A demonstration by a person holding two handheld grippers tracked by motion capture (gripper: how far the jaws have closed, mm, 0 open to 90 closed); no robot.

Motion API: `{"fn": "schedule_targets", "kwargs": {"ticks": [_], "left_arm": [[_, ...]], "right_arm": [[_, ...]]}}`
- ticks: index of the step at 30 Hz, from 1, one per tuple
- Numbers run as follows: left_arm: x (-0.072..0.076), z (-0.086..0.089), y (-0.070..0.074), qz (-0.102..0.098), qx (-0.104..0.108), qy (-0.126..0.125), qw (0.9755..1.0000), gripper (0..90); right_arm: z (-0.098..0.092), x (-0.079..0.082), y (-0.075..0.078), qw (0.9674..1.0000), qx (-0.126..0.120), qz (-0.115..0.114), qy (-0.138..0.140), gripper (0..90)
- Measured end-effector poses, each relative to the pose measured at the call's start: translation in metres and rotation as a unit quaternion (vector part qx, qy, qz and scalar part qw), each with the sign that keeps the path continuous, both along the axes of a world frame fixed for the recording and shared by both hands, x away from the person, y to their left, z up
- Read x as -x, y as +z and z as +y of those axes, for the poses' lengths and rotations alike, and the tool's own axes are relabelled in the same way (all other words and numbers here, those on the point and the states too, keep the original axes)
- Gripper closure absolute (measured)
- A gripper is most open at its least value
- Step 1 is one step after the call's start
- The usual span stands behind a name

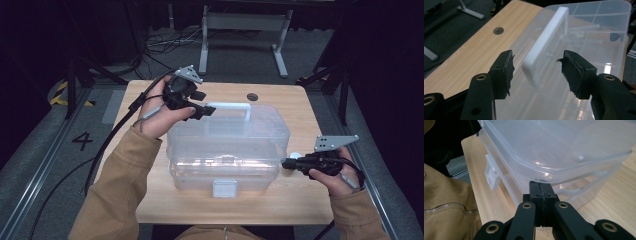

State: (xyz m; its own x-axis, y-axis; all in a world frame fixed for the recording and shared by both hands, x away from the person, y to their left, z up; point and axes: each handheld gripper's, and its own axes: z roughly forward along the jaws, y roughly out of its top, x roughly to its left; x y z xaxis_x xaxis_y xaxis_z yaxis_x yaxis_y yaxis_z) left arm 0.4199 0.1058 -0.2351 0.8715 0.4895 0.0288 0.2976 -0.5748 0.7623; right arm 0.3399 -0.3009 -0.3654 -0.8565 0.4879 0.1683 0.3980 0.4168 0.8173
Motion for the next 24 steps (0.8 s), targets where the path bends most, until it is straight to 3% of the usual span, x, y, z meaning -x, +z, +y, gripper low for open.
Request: {"fn": "schedule_targets", "kwargs": {"ticks": [6,11,18,24], "left_arm": [[0.023,0.016,0.011,-0.013,0.022,-0.001,0.9997,51.1],[0.040,0.026,0.014,-0.012,0.043,-0.008,0.9990,58.3],[0.057,0.032,0.009,-0.004,0.046,-0.017,0.9988,61.1],[0.072,0.039,-0.004,0.004,0.056,-0.018,0.9983,62.6]], "right_arm": [[0.000,-0.003,0.008,0.9994,-0.023,-0.020,-0.013,90.0],[0.000,-0.007,0.015,0.9982,-0.039,-0.037,-0.028,90.0],[0.002,-0.014,0.021,0.9965,-0.056,-0.049,-0.039,90.0],[0.002,-0.018,0.025,0.9942,-0.069,-0.063,-0.053,90.0]]}}
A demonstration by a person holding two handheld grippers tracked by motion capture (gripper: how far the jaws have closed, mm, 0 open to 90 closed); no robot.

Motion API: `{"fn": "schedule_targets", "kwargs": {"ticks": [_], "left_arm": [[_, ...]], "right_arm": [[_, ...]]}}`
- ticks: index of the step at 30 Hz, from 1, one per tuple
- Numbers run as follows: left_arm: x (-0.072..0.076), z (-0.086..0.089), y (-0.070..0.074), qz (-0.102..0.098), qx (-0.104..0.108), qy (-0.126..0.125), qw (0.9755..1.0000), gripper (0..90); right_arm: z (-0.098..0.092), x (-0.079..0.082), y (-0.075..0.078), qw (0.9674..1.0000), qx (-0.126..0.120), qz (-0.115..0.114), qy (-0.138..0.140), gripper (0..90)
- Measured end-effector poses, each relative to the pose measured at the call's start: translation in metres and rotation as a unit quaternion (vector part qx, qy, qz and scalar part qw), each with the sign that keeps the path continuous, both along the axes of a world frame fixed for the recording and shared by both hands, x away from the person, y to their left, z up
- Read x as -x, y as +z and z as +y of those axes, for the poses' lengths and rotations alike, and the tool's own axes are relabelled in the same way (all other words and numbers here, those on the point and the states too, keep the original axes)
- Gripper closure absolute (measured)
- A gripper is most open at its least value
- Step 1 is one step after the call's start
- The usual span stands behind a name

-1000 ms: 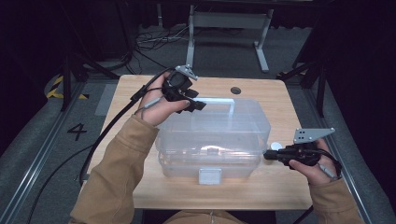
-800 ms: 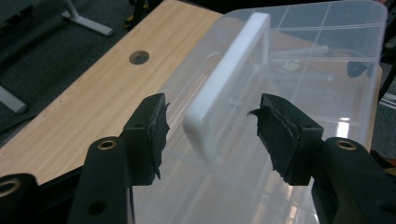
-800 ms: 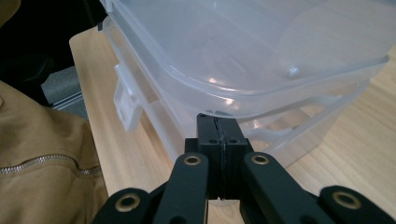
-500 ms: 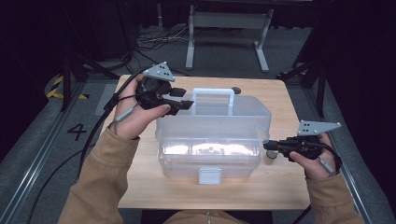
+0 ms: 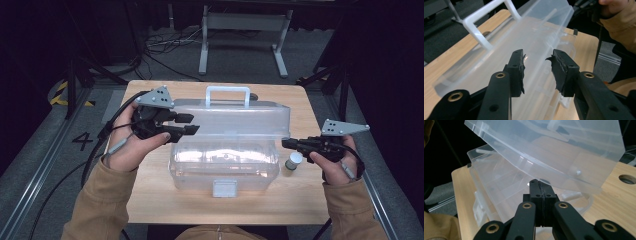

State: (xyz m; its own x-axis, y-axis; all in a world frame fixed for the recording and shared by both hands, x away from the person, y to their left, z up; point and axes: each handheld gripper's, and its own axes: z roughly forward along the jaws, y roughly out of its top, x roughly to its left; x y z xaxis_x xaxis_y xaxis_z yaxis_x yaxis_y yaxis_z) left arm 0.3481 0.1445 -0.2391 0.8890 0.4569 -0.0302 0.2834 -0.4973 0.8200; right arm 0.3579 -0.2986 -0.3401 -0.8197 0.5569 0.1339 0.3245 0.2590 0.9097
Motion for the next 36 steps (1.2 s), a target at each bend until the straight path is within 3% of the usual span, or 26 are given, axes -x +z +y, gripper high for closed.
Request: {"fn": "schedule_targets", "kwargs": {"ticks": [8,16,24,36], "left_arm": [[0.006,0.004,-0.019,0.015,0.001,-0.010,0.9998,60.9],[0.001,0.007,-0.042,0.032,0.003,-0.005,0.9995,61.9],[-0.006,0.016,-0.063,0.031,0.013,0.027,0.9990,65.3],[-0.020,0.031,-0.085,0.028,-0.002,0.087,0.9958,72.0]], "right_arm": [[0.001,-0.004,0.003,0.9996,-0.020,-0.009,-0.020,90.0],[0.002,-0.006,0.004,0.9987,-0.032,-0.017,-0.035,90.0],[0.003,-0.006,0.004,0.9977,-0.040,-0.026,-0.047,90.0],[0.004,-0.006,0.003,0.9969,-0.048,-0.033,-0.054,90.0]]}}
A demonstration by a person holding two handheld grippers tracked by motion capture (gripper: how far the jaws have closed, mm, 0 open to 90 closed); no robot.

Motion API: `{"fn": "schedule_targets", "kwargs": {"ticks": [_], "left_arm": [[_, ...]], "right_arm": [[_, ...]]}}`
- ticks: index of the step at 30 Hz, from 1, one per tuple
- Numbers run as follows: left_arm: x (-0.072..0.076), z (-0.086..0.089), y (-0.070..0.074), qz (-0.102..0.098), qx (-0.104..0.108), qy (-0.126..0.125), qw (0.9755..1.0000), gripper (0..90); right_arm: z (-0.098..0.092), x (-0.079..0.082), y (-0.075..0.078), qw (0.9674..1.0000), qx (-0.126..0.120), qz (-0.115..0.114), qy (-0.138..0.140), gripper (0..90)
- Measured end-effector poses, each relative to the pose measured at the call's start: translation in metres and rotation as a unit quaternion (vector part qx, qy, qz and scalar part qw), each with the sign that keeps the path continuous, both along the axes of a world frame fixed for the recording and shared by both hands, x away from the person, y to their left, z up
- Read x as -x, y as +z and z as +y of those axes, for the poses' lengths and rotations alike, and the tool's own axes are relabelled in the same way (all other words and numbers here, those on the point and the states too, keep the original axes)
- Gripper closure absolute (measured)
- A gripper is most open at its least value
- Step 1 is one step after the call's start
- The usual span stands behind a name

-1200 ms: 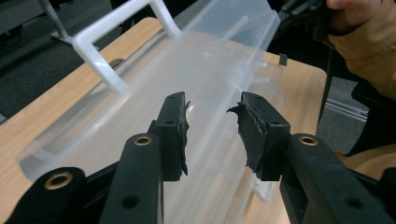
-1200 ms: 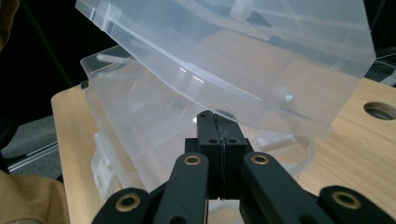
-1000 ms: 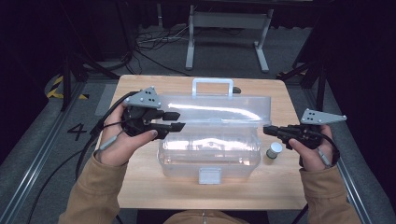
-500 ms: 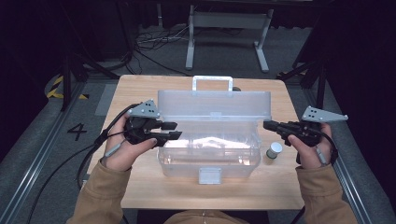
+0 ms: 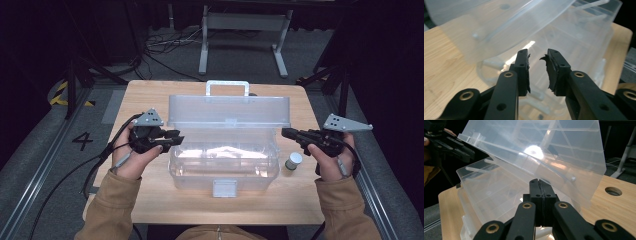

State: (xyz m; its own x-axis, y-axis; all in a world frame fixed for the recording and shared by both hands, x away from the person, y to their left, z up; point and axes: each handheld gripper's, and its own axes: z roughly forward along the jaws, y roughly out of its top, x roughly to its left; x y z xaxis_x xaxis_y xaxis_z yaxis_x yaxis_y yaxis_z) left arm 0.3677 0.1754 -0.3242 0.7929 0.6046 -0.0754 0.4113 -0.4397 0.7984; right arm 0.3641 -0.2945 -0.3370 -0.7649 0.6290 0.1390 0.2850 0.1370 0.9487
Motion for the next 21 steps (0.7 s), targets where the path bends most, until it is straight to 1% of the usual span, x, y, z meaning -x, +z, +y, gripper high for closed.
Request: {"fn": "schedule_targets", "kwargs": {"ticks": [2,4,5,6,7,9,11,17,21], "left_arm": [[-0.003,0.004,-0.003,-0.004,0.000,0.011,0.9999,73.9],[-0.006,0.006,-0.006,-0.012,-0.008,0.030,0.9994,74.9],[-0.007,0.007,-0.007,-0.014,-0.004,0.035,0.9993,75.3],[-0.007,0.007,-0.007,-0.014,-0.004,0.035,0.9993,75.9],[-0.009,0.009,-0.008,-0.018,0.005,0.042,0.9989,76.2],[-0.010,0.010,-0.008,-0.019,0.007,0.044,0.9988,77.6],[-0.012,0.010,-0.009,-0.017,0.013,0.047,0.9987,78.7],[-0.014,0.011,-0.009,-0.012,0.010,0.047,0.9988,81.2],[-0.016,0.011,-0.009,-0.009,0.010,0.047,0.9988,83.5]], "right_arm": [[0.000,0.000,0.000,1.0000,-0.002,0.000,0.002,90.0],[0.000,0.000,0.000,1.0000,-0.002,0.001,0.001,90.0],[0.000,0.000,-0.001,1.0000,-0.002,0.001,0.002,90.0],[0.000,0.000,-0.001,1.0000,-0.002,0.001,0.002,90.0],[0.000,0.001,-0.001,1.0000,-0.003,0.001,0.004,90.0],[0.000,0.001,-0.001,1.0000,-0.004,0.001,0.004,90.0],[0.000,0.001,-0.002,1.0000,-0.005,0.001,0.005,90.0],[0.001,0.003,-0.002,1.0000,-0.003,0.002,0.008,90.0],[0.002,0.005,-0.003,0.9999,0.001,0.007,0.010,90.0]]}}
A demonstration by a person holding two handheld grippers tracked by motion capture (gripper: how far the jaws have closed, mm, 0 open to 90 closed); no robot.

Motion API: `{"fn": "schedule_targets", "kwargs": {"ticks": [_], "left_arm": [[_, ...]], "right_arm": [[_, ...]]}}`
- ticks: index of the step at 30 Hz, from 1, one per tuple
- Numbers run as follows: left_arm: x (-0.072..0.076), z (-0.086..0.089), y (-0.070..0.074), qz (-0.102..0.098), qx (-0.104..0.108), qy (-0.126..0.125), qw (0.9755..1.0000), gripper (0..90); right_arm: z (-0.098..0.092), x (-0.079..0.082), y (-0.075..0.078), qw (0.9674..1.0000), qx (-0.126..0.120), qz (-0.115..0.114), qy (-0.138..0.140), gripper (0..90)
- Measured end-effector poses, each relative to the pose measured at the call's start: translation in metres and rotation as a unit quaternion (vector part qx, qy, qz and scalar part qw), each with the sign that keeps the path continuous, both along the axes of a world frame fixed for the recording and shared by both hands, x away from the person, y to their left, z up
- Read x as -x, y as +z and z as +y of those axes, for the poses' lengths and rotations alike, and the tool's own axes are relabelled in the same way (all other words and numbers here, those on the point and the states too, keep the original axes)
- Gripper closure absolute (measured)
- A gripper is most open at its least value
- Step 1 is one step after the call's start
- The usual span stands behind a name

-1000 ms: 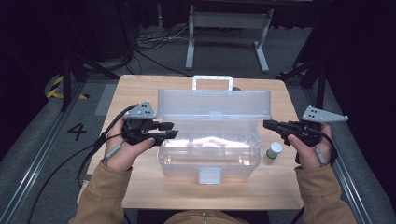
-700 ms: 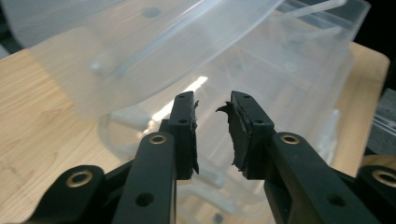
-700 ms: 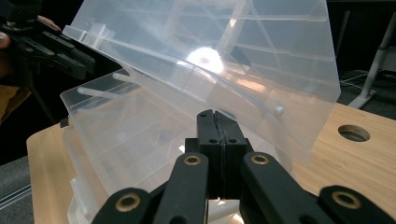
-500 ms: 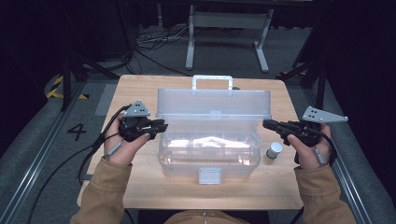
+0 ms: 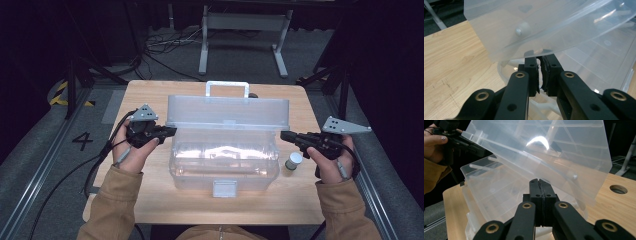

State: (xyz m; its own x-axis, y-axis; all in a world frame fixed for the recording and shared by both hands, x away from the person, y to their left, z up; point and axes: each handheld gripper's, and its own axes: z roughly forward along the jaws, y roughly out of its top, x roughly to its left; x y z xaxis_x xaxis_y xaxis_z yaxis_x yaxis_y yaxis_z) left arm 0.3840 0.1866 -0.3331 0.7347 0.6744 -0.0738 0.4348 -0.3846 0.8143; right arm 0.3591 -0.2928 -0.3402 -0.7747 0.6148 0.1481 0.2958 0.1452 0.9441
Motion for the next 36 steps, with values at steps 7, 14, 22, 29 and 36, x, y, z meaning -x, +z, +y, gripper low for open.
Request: {"fn": "schedule_targets", "kwargs": {"ticks": [7,14,22,29,36], "left_arm": [[-0.005,0.002,0.001,0.003,0.003,-0.006,1.0000,85.6],[-0.008,0.003,0.002,0.006,0.008,-0.012,0.9999,86.1],[-0.013,0.006,0.005,0.000,0.021,-0.012,0.9997,86.1],[-0.013,0.006,0.005,-0.003,0.025,-0.012,0.9996,86.1],[-0.011,0.006,0.005,-0.007,0.019,-0.013,0.9997,85.3]], "right_arm": [[-0.003,0.008,-0.001,0.9995,0.023,-0.002,-0.020,88.5],[0.003,0.012,-0.003,0.9958,0.044,-0.029,-0.074,72.8],[0.016,0.010,-0.001,0.9874,0.076,-0.055,-0.127,62.7],[0.018,0.010,0.006,0.9798,0.069,-0.078,-0.171,56.6],[0.030,-0.001,0.008,0.9738,0.082,-0.107,-0.183,53.3]]}}
